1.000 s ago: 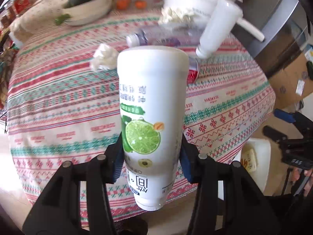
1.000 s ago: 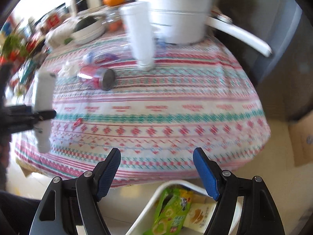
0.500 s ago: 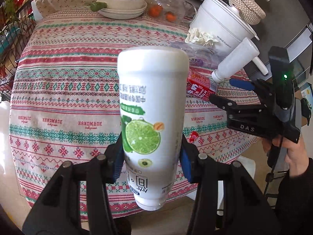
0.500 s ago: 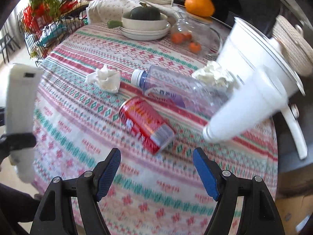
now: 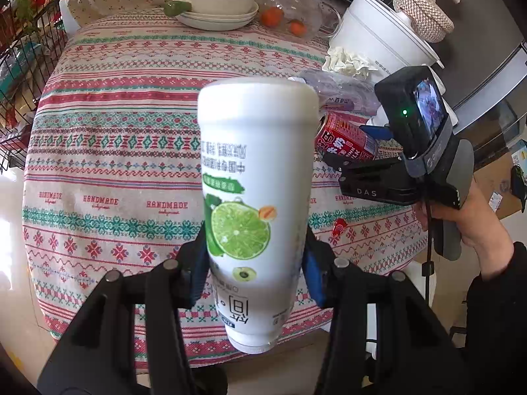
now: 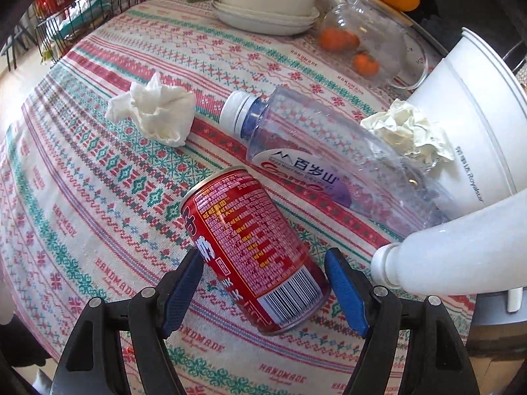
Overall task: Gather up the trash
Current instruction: 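Lift the lime bottle with the left tool while the right tool grasps the red milk can, then carry the lime bottle and red can over the white bin and open both tools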
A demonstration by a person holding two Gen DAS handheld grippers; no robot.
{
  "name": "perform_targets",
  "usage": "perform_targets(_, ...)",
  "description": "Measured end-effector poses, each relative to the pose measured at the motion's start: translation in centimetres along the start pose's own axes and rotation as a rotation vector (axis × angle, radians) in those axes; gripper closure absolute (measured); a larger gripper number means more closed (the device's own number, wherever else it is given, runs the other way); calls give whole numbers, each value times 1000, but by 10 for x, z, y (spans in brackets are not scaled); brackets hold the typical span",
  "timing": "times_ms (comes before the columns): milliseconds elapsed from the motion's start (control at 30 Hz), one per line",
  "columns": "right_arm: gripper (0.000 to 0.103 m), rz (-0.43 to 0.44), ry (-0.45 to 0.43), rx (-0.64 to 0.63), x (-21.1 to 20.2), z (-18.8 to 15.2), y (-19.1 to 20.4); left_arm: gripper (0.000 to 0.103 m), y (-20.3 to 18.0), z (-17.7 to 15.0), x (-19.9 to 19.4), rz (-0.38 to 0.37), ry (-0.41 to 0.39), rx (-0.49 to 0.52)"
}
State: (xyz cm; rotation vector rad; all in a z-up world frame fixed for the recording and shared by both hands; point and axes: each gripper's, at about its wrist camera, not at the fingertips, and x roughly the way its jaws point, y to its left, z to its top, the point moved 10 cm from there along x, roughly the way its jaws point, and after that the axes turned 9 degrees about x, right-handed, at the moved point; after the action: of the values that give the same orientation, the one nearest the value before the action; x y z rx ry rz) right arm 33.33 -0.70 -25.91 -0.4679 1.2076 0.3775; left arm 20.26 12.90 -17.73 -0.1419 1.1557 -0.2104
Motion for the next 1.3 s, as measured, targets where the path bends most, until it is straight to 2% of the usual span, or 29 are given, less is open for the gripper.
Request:
perform_targets(133, 33, -29, -25, -17, 3, -1, 5, 52, -1, -1, -2, -5, -1, -3)
perform_targets(333, 37, 34, -35, 66, -15, -16, 8, 52, -3, 0, -10, -18, -16, 1)
perform_targets(533, 40, 74, -58, 180, -53, -36, 0, 52, -13, -4, -16, -30, -29, 23)
perform_targets(800, 41, 27, -82, 247, -95, -76, -29, 52, -41, -9, -21, -49, -50, 71)
perform_targets(1033, 42, 10, -93, 359, -126, -126, -67, 52, -92, -14, -26, -105, -87, 167)
perform_targets(1300, 42, -1, -113, 488, -162, -193, -109, 52, -163, -21, -24, -172, -92, 299)
